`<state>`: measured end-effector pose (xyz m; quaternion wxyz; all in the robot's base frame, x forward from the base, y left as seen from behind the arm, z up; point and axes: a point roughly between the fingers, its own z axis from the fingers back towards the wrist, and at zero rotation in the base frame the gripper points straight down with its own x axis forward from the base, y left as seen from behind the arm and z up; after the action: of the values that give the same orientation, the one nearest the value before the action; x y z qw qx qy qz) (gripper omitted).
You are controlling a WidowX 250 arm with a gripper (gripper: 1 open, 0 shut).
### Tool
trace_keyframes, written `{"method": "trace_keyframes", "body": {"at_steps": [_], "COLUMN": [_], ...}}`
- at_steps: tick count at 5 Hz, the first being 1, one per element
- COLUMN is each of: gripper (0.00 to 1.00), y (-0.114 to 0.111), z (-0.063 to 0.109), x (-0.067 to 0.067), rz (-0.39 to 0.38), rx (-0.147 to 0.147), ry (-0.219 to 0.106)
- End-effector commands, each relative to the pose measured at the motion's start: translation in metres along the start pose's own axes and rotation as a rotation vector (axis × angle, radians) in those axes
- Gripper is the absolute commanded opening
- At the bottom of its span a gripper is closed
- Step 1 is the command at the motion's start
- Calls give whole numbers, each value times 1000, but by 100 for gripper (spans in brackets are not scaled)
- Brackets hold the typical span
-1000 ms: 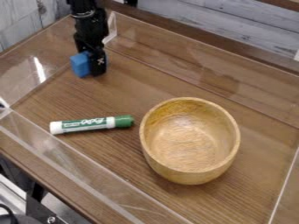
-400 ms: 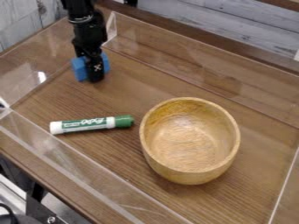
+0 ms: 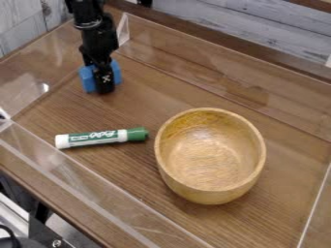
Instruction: Put the blue block in the brown bowl
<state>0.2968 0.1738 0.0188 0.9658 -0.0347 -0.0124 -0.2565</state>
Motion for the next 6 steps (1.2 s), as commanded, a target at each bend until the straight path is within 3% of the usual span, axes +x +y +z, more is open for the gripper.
{"method": "trace_keyframes", "body": {"at_steps": [1,3,4,6], "gripper": [100,100,0,0], "y": [-5,-14,-14,-20], "z": [11,8,9,29], "x": [2,-1,1,7], "rz": [-22,-50,-41,10], "rx": [17,11,16,31], "ry": [-21,-29,-30,-15]}}
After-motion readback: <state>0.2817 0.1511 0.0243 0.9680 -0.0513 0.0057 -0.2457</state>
